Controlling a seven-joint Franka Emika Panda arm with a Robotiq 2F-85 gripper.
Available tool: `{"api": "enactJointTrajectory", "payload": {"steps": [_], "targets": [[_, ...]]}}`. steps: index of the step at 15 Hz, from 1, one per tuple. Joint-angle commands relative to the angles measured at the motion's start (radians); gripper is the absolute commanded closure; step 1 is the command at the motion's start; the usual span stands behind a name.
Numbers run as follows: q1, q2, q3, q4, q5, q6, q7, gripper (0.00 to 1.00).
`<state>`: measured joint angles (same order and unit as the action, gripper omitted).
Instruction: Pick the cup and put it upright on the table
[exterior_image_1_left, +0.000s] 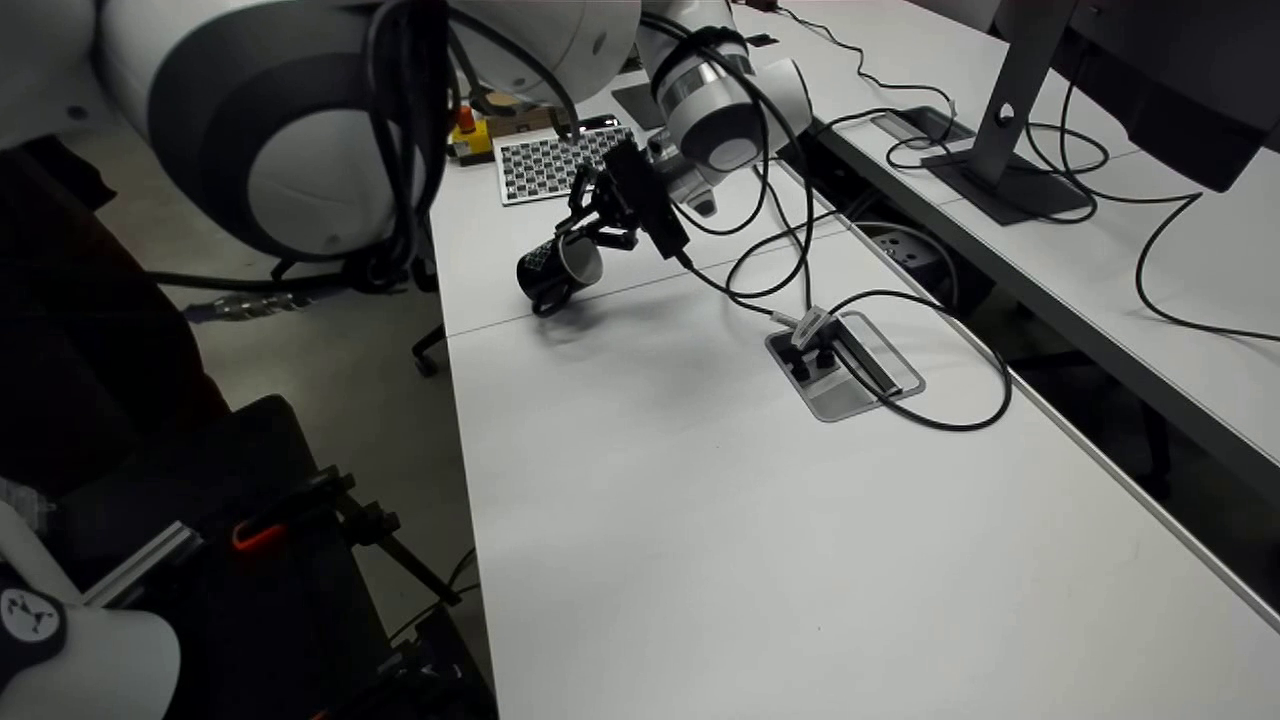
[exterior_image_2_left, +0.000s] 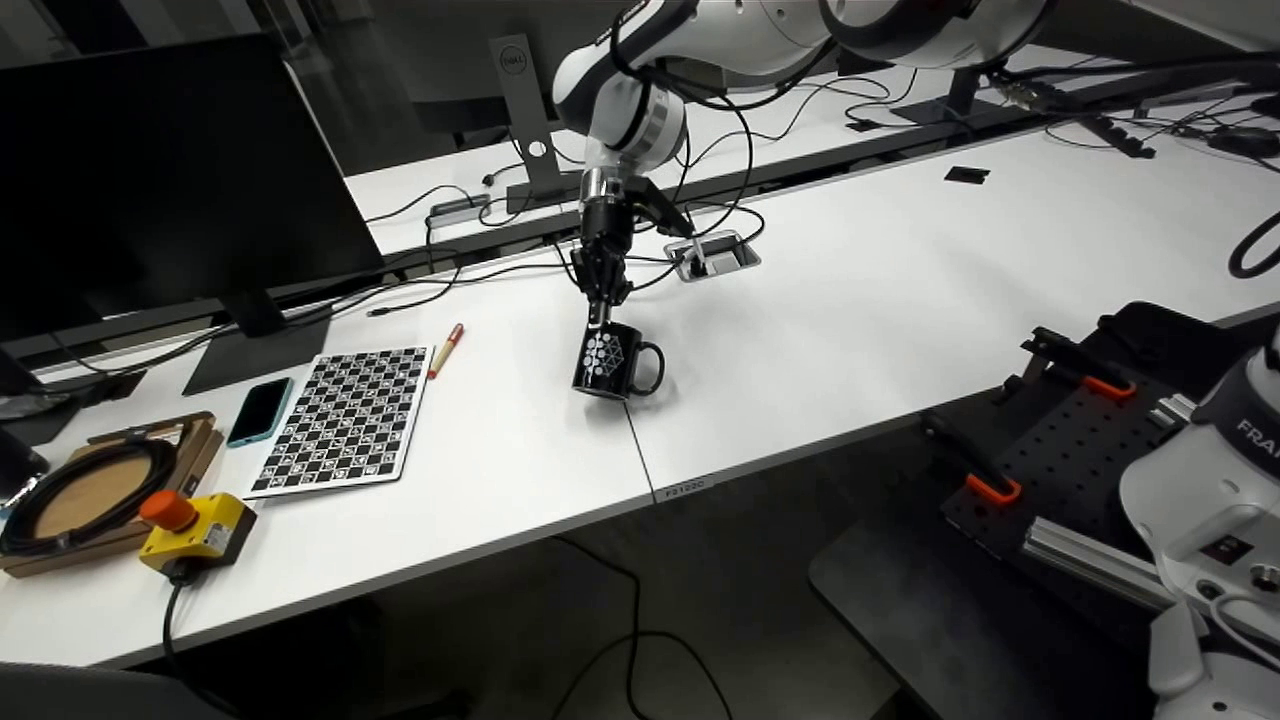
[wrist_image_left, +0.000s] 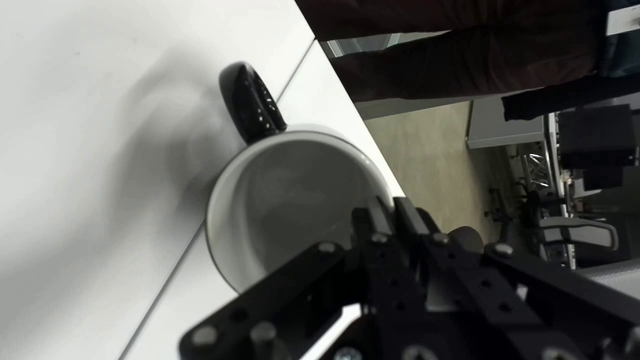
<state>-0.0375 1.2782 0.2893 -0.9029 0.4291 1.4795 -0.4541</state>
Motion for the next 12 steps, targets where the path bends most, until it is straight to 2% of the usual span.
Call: {"api": "enactJointTrajectory", "payload": {"steps": [1,12], "targets": [[0.013,-0.046,-0.030,0.002,-0.035,0.026,0.024,0.98],[0.085,-0.176,-0.163,-0.092,-0.216,0.225,0.138,0.98]]}}
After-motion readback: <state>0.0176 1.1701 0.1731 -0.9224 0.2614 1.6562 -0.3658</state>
